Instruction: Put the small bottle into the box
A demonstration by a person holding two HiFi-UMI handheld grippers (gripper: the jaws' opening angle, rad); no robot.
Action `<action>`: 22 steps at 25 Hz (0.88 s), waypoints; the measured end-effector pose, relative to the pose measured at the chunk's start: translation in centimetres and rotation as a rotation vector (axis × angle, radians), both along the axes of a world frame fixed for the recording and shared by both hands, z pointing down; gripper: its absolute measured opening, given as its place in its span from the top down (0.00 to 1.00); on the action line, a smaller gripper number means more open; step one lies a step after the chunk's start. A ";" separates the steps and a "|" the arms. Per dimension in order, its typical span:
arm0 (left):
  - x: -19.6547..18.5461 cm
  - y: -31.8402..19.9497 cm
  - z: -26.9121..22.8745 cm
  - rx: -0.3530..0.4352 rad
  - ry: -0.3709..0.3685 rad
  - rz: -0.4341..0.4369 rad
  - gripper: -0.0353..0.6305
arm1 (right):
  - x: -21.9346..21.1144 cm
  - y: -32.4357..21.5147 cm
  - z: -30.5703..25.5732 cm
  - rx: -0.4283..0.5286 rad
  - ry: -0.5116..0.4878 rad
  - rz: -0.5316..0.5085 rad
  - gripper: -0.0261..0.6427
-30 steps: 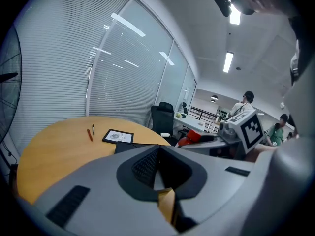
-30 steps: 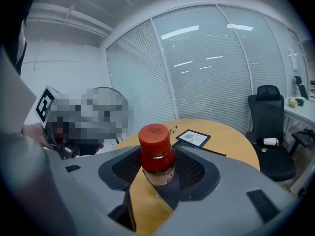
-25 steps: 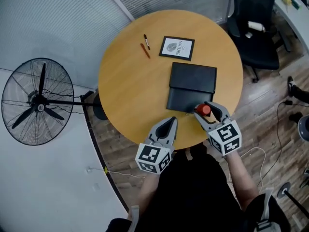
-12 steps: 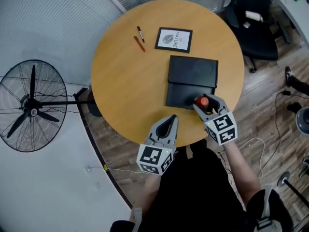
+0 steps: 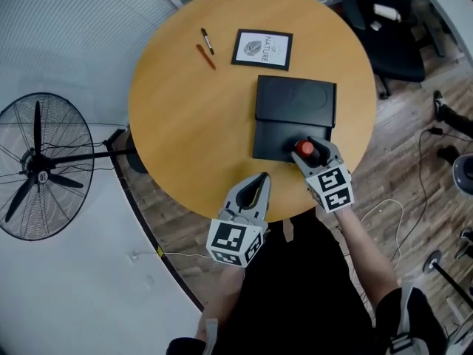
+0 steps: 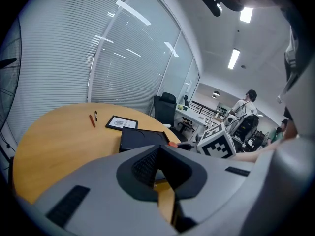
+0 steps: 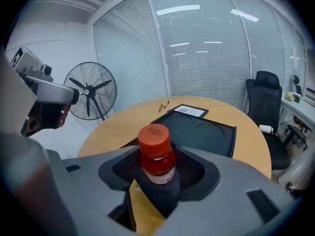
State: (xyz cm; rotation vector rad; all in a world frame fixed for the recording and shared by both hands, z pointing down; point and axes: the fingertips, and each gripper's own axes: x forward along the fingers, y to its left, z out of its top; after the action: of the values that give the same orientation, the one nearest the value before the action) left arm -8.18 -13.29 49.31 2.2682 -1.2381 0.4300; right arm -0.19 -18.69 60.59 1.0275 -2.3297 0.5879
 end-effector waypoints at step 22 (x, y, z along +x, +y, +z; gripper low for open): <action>-0.3 1.0 2.9 -0.057 -0.002 0.017 0.95 | -1.3 -1.0 5.5 -0.042 0.092 0.001 0.62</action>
State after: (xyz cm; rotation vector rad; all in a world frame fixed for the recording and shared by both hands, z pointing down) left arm -8.47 -12.26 52.25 2.2320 -1.1937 0.4685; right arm -1.51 -19.69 66.07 1.0154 -2.2280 0.5753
